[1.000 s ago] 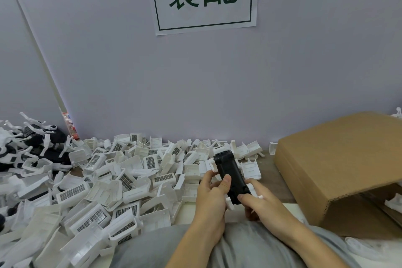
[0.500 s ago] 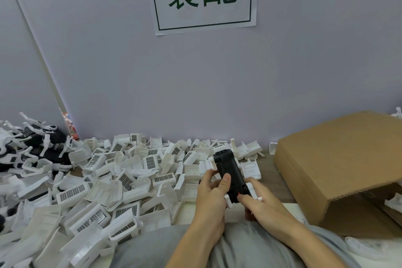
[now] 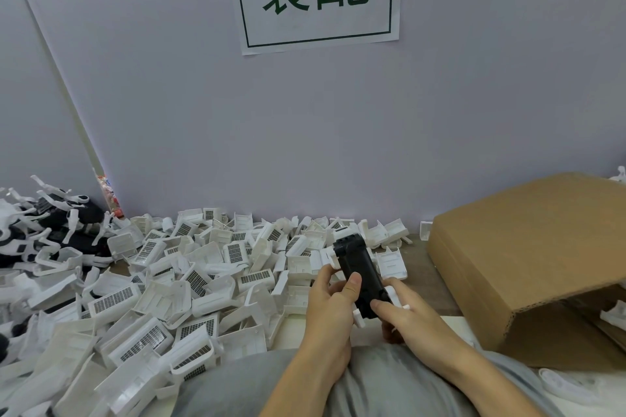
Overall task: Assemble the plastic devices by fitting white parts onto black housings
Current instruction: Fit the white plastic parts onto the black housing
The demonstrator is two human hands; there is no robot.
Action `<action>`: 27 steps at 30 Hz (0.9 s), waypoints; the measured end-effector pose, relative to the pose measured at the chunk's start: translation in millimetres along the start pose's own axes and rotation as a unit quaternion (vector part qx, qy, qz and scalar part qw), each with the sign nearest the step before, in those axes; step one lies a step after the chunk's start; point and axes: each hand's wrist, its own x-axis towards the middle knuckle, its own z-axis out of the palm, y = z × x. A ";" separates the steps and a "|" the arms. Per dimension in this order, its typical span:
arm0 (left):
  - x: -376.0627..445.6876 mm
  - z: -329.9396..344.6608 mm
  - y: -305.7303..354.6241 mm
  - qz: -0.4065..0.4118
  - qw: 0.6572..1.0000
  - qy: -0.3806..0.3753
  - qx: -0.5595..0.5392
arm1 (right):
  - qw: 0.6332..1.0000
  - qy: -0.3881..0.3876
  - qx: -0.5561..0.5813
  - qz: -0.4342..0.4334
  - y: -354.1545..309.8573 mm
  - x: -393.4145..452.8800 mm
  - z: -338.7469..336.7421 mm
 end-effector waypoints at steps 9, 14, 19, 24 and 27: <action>1.4 -0.5 -0.5 -0.003 1.000 0.007 0.005 | 0.999 -0.018 0.026 -0.001 2.2 1.3 -2.2; 0.6 -1.0 0.4 0.005 1.000 0.007 0.022 | 1.000 -0.022 0.014 0.006 5.1 2.6 -3.6; 0.4 -0.2 0.7 0.008 1.000 0.008 0.024 | 1.000 -0.009 -0.015 0.007 4.2 2.5 -3.0; 1.3 -0.9 0.9 0.017 1.000 0.000 0.011 | 0.999 0.007 -0.034 -0.002 1.9 1.3 -1.2; 1.2 0.2 0.8 0.020 1.000 0.000 -0.002 | 1.000 0.004 -0.025 -0.004 1.2 0.4 -1.5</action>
